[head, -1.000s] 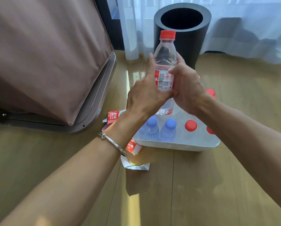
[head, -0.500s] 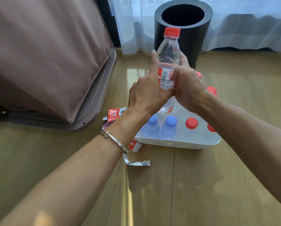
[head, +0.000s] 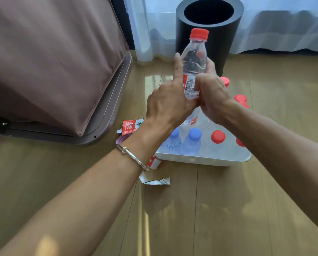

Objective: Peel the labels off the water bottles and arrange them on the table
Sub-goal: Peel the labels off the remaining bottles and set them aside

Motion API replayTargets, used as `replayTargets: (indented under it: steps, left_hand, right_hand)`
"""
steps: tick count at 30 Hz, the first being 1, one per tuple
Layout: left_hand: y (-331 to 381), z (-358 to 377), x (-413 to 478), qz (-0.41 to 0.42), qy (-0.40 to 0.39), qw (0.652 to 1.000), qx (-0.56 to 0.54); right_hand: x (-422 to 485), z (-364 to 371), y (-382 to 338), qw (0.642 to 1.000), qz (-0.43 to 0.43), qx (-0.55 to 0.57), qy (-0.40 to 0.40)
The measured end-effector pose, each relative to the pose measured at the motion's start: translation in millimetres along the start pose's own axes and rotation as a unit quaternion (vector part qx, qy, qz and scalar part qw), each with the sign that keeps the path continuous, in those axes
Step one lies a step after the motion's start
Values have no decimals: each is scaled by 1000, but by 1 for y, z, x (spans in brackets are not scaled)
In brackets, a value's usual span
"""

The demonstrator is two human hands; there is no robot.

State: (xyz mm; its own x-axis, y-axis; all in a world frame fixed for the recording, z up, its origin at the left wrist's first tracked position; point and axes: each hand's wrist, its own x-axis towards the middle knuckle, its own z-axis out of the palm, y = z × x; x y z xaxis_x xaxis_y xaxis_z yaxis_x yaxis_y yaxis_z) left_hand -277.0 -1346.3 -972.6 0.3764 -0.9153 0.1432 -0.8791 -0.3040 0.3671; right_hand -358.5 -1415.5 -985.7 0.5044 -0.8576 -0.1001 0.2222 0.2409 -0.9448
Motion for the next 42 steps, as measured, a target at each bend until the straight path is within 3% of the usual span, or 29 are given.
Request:
replayTargets:
  steps: [8, 15, 22, 29, 42]
  left_hand:
    - [-7, 0, 1, -10, -34, 999, -19]
    - [-8, 0, 0, -10, -46, 998, -44]
    - [-18, -3, 10, -93, -87, 962, -240]
    - [-29, -26, 12, -36, -198, 936, -290]
    - [-36, -31, 11, -79, -105, 952, -278]
  right_hand:
    - [-1, -4, 2, 999, 22, -5, -31]
    - [0, -2, 6, 999, 16, -38, 1]
    - [-2, -6, -4, 990, 9, -129, -62]
    - [-8, -15, 0, 987, -3, -151, -61]
    - [-12, -12, -7, 982, -23, -176, -70]
